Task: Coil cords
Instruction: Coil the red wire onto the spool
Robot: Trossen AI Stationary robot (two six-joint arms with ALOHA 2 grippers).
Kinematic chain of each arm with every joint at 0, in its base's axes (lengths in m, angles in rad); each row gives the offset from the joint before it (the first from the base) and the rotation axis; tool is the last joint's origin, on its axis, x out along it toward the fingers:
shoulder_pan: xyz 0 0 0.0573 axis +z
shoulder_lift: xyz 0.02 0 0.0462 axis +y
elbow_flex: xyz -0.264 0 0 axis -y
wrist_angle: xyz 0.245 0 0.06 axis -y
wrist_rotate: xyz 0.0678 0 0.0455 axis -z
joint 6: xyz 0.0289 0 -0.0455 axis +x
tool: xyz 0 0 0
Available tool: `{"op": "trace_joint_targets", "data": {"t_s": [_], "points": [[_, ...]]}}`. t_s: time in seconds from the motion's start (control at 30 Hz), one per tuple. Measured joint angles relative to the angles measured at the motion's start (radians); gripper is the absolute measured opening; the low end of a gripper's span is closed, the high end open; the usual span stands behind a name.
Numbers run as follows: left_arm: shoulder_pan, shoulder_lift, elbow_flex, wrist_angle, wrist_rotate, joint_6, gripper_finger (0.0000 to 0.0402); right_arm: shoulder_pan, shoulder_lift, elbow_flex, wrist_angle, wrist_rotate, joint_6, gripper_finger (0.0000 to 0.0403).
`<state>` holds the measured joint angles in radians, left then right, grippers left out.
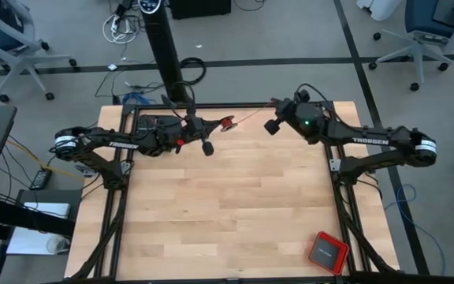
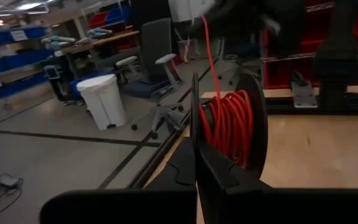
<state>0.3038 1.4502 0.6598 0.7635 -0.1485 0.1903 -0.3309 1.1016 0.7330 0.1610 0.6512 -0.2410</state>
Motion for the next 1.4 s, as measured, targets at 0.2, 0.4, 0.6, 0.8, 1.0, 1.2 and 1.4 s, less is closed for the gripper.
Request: {"op": "trace_joint_targets", "data": {"t_s": [0.2,0.4,0.6,0.8,1.0,1.2,1.4], "points": [[0.001,0.0,0.0,-0.037,0.03,0.032,0.0,0.041,0.008,0.03,0.135,-0.002,-0.074,0.0],[0.002,0.0,0.019,-0.077,0.054,0.045,0.0,0.095,0.124,0.174,0.085,-0.103,-0.051,0.0],[0.002,0.0,0.053,-0.162,0.06,0.045,0.0,0.155,0.274,0.356,0.025,-0.166,-0.09,0.0],[0.002,0.0,0.053,-0.156,0.057,0.015,0.0,0.176,0.356,0.468,0.024,-0.181,-0.128,0.0],[0.002,0.0,0.054,-0.105,-0.016,-0.096,0.0,0.181,0.444,0.509,0.032,-0.203,-0.093,0.0],[0.002,0.0,0.055,-0.094,-0.157,-0.199,0.0,0.214,0.53,0.513,0.184,-0.174,-0.164,0.0],[0.002,0.0,0.055,-0.049,-0.199,-0.347,0.0,0.228,0.588,0.514,0.259,-0.213,-0.182,0.0]]}}
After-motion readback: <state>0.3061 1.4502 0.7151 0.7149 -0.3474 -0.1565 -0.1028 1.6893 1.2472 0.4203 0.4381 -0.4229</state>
